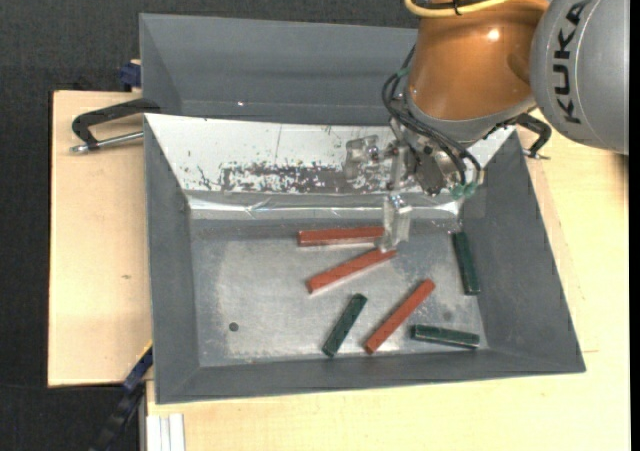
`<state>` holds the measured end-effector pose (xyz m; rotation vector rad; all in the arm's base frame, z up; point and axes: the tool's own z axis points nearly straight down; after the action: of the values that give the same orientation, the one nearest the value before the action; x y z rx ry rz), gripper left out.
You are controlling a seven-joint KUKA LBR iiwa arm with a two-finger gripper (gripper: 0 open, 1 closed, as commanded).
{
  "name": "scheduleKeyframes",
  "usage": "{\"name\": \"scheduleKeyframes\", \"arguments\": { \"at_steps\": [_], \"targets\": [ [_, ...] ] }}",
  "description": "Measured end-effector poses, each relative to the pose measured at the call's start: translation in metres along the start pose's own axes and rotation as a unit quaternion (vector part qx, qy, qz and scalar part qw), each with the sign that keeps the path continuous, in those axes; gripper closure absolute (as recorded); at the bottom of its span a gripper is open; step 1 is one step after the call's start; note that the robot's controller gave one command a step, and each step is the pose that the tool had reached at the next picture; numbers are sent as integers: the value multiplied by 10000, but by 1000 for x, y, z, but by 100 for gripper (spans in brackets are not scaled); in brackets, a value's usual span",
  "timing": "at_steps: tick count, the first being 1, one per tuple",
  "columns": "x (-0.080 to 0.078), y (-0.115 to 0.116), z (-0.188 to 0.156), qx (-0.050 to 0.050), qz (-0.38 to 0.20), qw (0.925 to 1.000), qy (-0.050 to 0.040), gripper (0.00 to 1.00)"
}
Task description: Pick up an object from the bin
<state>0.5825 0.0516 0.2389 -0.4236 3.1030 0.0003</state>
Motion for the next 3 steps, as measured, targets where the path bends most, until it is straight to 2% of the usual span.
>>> {"name": "scheduleKeyframes", "arguments": {
  "at_steps": [1,2,3],
  "targets": [
    [1,1,2,-7,-4,10000,17,0],
    [6,-3,16,-3,-332,9994,-6,0],
    [49,-22,77,-7,-881,9961,17,0]
  ]
}}
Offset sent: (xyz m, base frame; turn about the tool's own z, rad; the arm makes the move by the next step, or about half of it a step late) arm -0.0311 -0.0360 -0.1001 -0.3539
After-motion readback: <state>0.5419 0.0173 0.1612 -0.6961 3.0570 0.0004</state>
